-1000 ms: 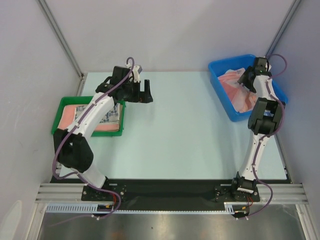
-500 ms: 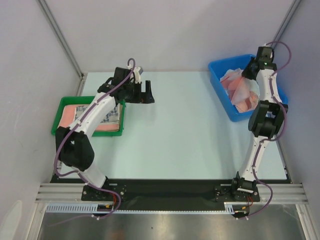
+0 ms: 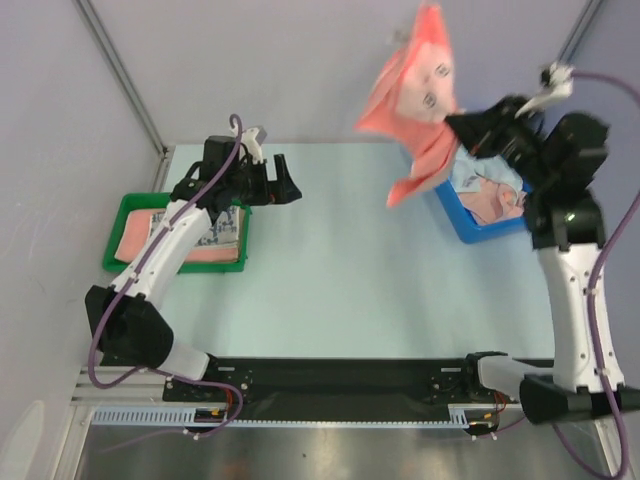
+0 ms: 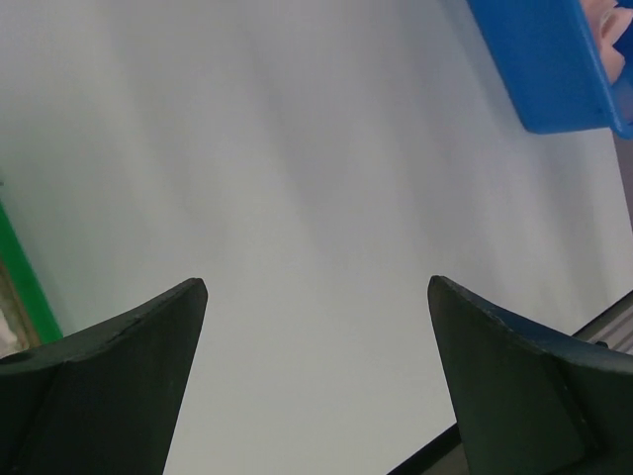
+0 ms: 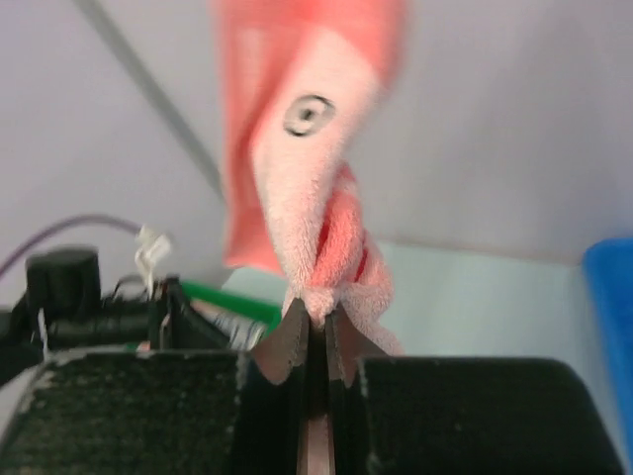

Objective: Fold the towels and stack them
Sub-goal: Move the towel to the center of the board, then flatten out the crumpled towel

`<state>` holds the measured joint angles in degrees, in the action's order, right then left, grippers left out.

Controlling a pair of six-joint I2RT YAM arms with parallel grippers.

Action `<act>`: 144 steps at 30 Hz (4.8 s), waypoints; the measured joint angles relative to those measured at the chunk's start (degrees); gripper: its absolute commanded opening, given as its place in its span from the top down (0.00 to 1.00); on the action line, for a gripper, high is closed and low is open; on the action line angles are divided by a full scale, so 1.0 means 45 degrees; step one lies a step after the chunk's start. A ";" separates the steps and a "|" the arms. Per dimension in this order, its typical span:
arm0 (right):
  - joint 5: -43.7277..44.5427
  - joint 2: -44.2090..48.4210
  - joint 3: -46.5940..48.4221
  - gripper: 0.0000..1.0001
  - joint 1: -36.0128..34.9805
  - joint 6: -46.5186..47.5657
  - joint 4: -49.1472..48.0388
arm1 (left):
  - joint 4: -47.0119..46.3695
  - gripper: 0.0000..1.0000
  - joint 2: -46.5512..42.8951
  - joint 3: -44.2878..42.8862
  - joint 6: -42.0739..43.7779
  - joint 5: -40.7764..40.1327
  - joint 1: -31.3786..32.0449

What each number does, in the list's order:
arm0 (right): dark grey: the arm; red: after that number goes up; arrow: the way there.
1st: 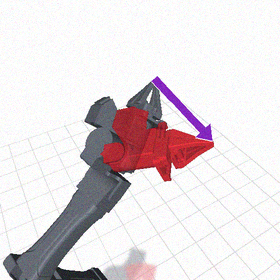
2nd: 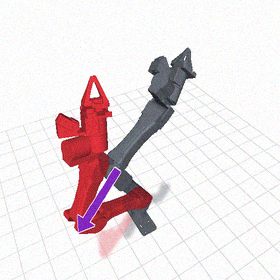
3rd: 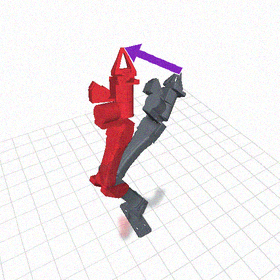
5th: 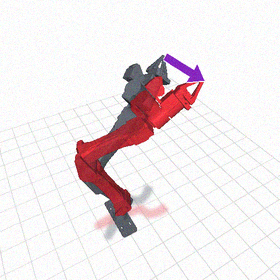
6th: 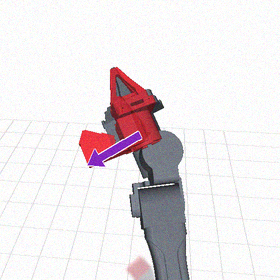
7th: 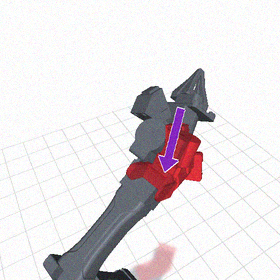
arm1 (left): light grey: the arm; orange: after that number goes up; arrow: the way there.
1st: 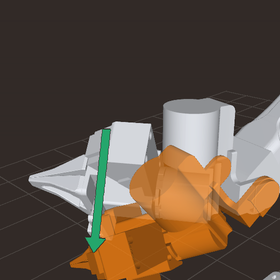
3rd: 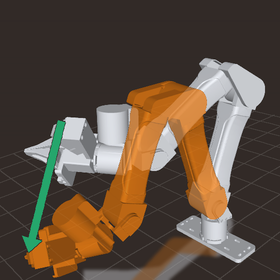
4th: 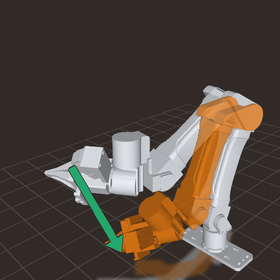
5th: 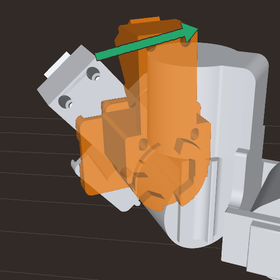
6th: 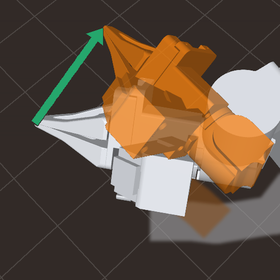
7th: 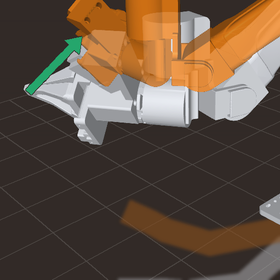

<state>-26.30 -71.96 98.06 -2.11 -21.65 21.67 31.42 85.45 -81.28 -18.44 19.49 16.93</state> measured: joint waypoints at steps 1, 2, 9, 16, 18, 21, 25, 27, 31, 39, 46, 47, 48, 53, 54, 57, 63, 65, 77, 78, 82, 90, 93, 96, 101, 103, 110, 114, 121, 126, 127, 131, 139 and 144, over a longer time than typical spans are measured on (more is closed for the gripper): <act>-0.0010 0.0651 -0.1137 0.91 -0.0393 -0.0097 -0.0316 | 0.0034 0.00 -0.0287 0.0364 0.0010 -0.0141 -0.0044; 0.0068 0.1345 -0.2759 0.91 -0.1001 -0.0204 -0.0918 | 0.0112 0.01 -0.0476 0.0622 0.0015 -0.0257 -0.0058; 0.1880 0.1035 -1.2672 0.82 -0.5173 -0.1681 -0.1690 | 0.0175 0.06 -0.1753 0.3118 0.0204 -0.1103 -0.0078; 0.4872 0.1666 -1.3716 0.52 -0.6887 -0.2929 0.0160 | 0.0131 0.08 -0.2050 0.4983 0.0204 -0.1909 0.0631; 0.5629 0.1792 -1.3090 0.51 -0.6839 -0.2832 0.0680 | 0.0097 0.08 -0.2492 0.5591 0.0199 -0.2021 0.1083; 0.5557 0.1554 -1.1880 0.50 -0.6824 -0.1938 0.0899 | 0.0102 0.08 -0.3356 0.6324 0.0175 -0.1899 0.1418; 0.3002 -0.0413 -0.9695 0.51 -0.7121 0.1020 0.0350 | 0.0136 0.04 -0.4036 0.6504 0.0063 -0.1948 0.1379; 0.2059 -0.1972 -0.8514 0.56 -0.7698 0.2531 0.0238 | 0.0238 0.03 -0.4299 0.6499 -0.0160 -0.2093 0.1200; 0.1860 -0.4974 -0.6479 0.51 -0.9199 0.3677 0.0369 | 0.0359 0.05 -0.4561 0.6445 -0.0602 -0.1855 -0.0738; -0.0729 -0.7592 -0.5435 0.39 -1.1657 0.6970 0.0743 | 0.0311 0.05 -0.4935 0.6538 -0.1175 -0.0971 -0.3245; -0.0874 -0.9486 -0.3483 0.38 -1.1686 0.8174 0.1651 | 0.0180 0.05 -0.5241 0.6635 -0.1200 -0.0588 -0.3356; -0.0665 -0.9525 -0.3502 0.43 -1.1735 0.8208 0.1778 | 0.0185 0.05 -0.5246 0.6669 -0.1166 -0.0573 -0.3361; -0.0457 -0.9534 -0.3521 0.45 -1.1778 0.8223 0.1826 | 0.0151 0.04 -0.5246 0.6737 -0.1122 -0.0563 -0.3366; 0.0636 -0.9457 -0.3954 0.82 -1.1934 0.8145 0.1666 | 0.0087 0.07 -0.5255 0.7053 -0.1073 -0.0466 -0.3381; 0.0869 -0.9355 -0.4197 0.92 -1.1953 0.8131 0.1564 | 0.0078 0.07 -0.5255 0.7062 -0.1035 -0.0418 -0.3381; 0.1467 -0.8820 -0.4993 1.00 -1.1939 0.7660 0.1277 | -0.0058 0.08 -0.5275 0.7082 -0.0845 -0.0136 -0.3381; 0.2016 -0.7121 -0.5634 1.00 -1.1040 0.6008 0.0695 | -0.0379 0.10 -0.5289 0.7125 -0.0447 0.0471 -0.3308; 0.2142 -0.6518 -0.5722 1.00 -1.0355 0.5260 0.0408 | -0.0529 0.10 -0.5187 0.7130 -0.0374 0.0510 -0.2992; 0.2283 -0.5819 -0.6562 1.00 -0.5459 0.2710 -0.0500 | -0.2278 0.12 -0.2754 0.7116 -0.0228 0.0597 0.0787; 0.2297 -0.5887 -0.6562 1.00 -0.5115 0.2657 -0.0500 | -0.2419 0.12 -0.2472 0.7087 -0.0228 0.0593 0.0942; 0.2385 -0.6280 -0.6572 1.00 -0.4090 0.2487 -0.0432 | -0.2880 0.12 -0.1219 0.6790 -0.0219 0.0491 0.1710; 0.2361 -0.6523 -0.6722 1.00 -0.2754 0.2506 -0.0063 | -0.4017 0.13 0.1103 0.5751 0.0335 0.1141 0.2725; 0.2297 -0.6543 -0.6722 1.00 -0.2647 0.2545 -0.0039 | -0.4255 0.13 0.2127 0.4911 0.1083 0.1549 0.2803; 0.2171 -0.6557 -0.6722 1.00 -0.2599 0.2633 -0.0029 | -0.4512 0.15 0.3143 0.4099 0.1894 0.2127 0.2929; 0.1957 -0.6601 -0.6722 1.00 -0.2458 0.2730 -0.0034 | -0.5051 0.16 0.4124 0.3910 0.2934 0.3531 0.3002; 0.1875 -0.6630 -0.6722 1.00 -0.2268 0.2730 -0.0024 | -0.5110 0.16 0.4328 0.3910 0.3313 0.4085 0.3007; 0.1773 -0.6708 -0.6727 1.00 -0.1700 0.2720 -0.0034 | -0.4974 0.18 0.5294 0.3536 0.4119 0.5197 0.3031; 0.1739 -0.6892 -0.6737 1.00 -0.1705 0.2725 -0.0034 | -0.4707 0.20 0.5557 0.3395 0.4405 0.5275 0.3055; 0.1642 -0.7028 -0.6742 1.00 -0.1705 0.2730 -0.0044 | -0.4483 0.27 0.6071 0.2856 0.4779 0.5066 0.3070; 0.1632 -0.7033 -0.6742 1.00 -0.1695 0.2735 -0.0058 | -0.4342 0.68 0.6188 0.2720 0.4954 0.4993 0.3070; 0.1627 -0.7033 -0.6742 1.00 -0.1690 0.2735 -0.0063 | -0.4274 0.77 0.6188 0.2720 0.4969 0.4964 0.3070; 0.1613 -0.7033 -0.6742 0.99 -0.1642 0.2715 -0.0068 | -0.3546 1.00 0.6193 0.2477 0.5265 0.4716 0.3070; 0.1613 -0.6732 -0.6708 1.00 -0.1695 0.2327 -0.0092 | -0.2161 1.00 0.5838 0.1987 0.5445 0.3599 0.3075; 0.1695 -0.5659 -0.5581 1.00 -0.2084 0.2040 0.0121 | -0.0257 1.00 0.4668 0.0520 0.5450 0.1146 0.3109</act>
<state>-18.68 -97.43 72.95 -11.49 -12.47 22.22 30.26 106.45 -78.94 6.09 24.64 30.92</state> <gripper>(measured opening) 0.023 0.011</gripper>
